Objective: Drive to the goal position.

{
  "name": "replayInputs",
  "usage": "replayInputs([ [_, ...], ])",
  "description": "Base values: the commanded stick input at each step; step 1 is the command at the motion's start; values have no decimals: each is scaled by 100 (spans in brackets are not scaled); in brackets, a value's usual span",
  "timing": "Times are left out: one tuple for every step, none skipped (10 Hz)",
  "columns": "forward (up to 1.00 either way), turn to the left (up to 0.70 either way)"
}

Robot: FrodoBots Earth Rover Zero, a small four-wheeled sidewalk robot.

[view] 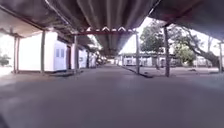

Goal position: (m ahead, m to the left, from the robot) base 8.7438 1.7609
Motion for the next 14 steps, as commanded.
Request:
replayInputs([
  [85, 0],
  [85, 0],
  [85, 0],
  [85, 0],
  [85, 0],
  [85, 0],
  [85, 0],
  [85, 0],
  [85, 0],
  [85, 0],
  [85, 0],
  [85, 0],
  [85, 0],
  [85, 0],
])
